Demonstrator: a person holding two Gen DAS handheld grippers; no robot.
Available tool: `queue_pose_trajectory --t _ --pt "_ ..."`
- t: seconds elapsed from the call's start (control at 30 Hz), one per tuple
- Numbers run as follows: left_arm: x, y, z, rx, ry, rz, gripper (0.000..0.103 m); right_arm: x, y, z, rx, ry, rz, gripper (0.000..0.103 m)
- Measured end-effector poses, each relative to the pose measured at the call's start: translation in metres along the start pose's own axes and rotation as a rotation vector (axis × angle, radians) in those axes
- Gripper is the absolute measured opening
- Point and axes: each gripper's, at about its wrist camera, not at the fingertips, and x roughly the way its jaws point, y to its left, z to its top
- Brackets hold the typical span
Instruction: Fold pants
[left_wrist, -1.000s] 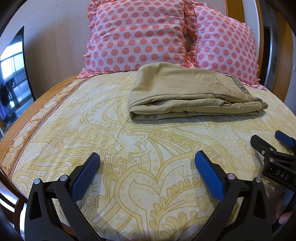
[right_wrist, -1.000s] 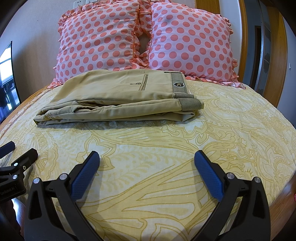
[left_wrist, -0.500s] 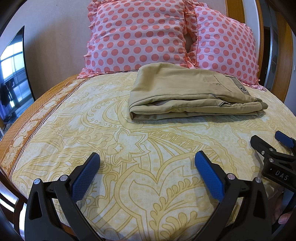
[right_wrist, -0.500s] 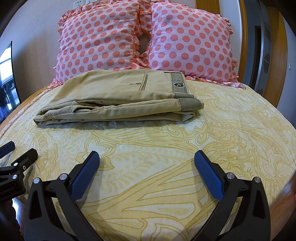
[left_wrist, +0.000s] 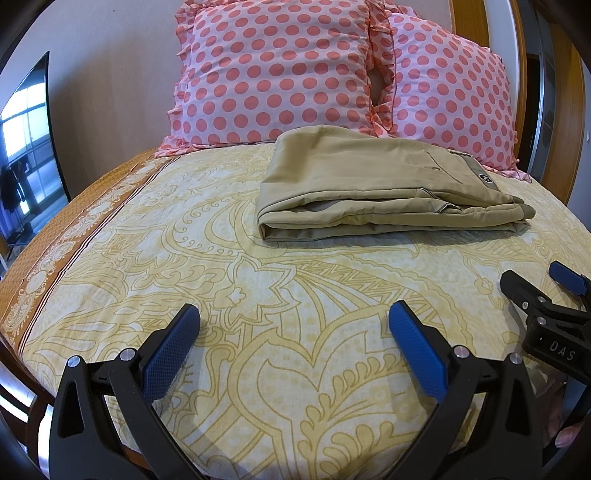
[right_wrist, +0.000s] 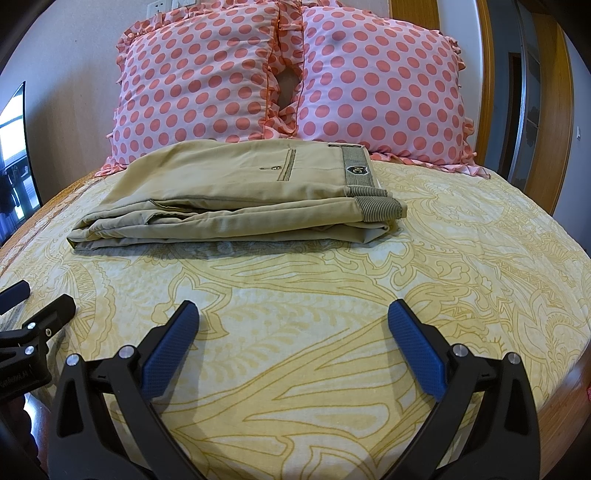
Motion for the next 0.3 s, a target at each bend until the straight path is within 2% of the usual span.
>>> queue_pose_trajectory --t 0.3 --pt "0.0 -0.0004 -0.0001 0.0 0.0 0.0 0.102 0.0003 0.0005 -0.0004 0.0 0.0 -0.001 0.101"
